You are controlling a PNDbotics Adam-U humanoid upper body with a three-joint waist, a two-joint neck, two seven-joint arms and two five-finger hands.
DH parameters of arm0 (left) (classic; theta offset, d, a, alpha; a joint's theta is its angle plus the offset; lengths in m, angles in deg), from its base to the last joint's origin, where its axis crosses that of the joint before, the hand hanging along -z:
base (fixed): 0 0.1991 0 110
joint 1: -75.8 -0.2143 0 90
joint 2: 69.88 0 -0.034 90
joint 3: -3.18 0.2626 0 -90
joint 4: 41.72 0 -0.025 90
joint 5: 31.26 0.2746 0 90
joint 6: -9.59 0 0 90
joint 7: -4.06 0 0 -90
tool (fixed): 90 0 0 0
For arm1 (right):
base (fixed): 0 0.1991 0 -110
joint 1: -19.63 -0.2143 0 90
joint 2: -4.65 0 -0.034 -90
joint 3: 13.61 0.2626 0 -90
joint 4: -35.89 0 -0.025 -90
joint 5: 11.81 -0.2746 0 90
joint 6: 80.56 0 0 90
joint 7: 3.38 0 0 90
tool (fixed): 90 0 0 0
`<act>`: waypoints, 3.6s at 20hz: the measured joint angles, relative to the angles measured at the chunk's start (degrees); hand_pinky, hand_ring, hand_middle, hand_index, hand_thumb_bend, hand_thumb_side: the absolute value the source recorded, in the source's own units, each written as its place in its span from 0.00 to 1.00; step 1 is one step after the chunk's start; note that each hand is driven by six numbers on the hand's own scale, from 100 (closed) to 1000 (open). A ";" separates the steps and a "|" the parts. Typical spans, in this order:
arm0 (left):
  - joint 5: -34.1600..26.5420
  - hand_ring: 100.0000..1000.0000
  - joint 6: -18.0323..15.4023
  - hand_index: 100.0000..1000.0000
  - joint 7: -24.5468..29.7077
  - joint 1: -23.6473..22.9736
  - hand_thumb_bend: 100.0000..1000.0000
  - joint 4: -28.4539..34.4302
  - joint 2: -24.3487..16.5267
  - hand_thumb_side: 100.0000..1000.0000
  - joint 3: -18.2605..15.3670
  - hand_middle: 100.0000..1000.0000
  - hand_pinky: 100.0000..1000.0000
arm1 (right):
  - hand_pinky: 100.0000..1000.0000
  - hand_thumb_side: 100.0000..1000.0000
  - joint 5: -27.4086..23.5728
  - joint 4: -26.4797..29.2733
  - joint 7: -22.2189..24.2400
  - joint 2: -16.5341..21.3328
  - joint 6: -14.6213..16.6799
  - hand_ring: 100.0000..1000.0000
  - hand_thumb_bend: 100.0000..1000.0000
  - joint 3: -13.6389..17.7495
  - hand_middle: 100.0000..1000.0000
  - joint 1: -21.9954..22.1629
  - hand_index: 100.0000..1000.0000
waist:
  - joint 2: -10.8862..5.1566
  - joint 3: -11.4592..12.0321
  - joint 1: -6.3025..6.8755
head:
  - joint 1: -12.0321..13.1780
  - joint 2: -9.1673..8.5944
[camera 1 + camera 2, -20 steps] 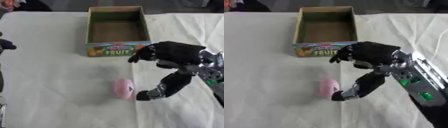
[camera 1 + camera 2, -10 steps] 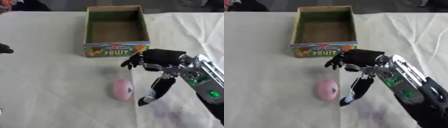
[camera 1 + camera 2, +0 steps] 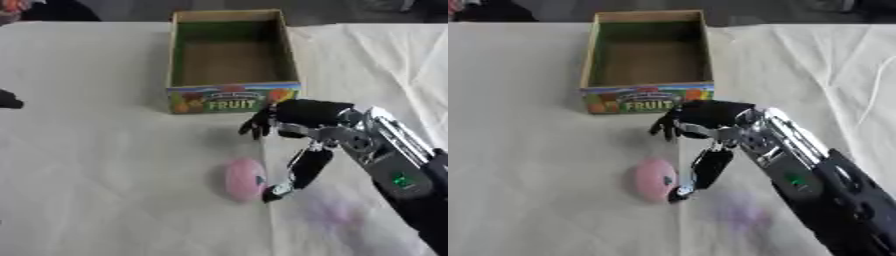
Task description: Pick up objects on the table and place them in the box.
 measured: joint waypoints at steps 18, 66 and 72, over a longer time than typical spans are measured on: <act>-0.02 0.46 0.38 0.69 0.50 0.00 0.00 0.00 0.06 0.93 0.17 0.52 0.48 | 0.45 0.37 2.48 -5.73 -3.81 -3.99 0.43 0.62 0.56 -0.73 0.50 -0.01 0.73 | 0.17 0.43 0.01 | -0.48 -0.27; 0.84 0.47 1.54 0.68 2.25 -0.20 0.00 0.00 0.13 0.94 0.14 0.52 0.48 | 0.41 0.31 0.69 0.89 -6.56 -4.88 4.44 0.55 0.00 -2.84 0.38 4.37 0.55 | 0.57 -0.03 -0.19 | 0.45 -0.76; 0.93 0.47 1.68 0.68 2.57 -0.24 0.00 0.00 0.38 0.94 0.13 0.52 0.48 | 0.37 0.31 0.31 0.51 -8.15 -4.98 3.91 0.51 0.00 -3.06 0.33 4.38 0.49 | 0.64 -0.01 -0.20 | 0.45 -0.76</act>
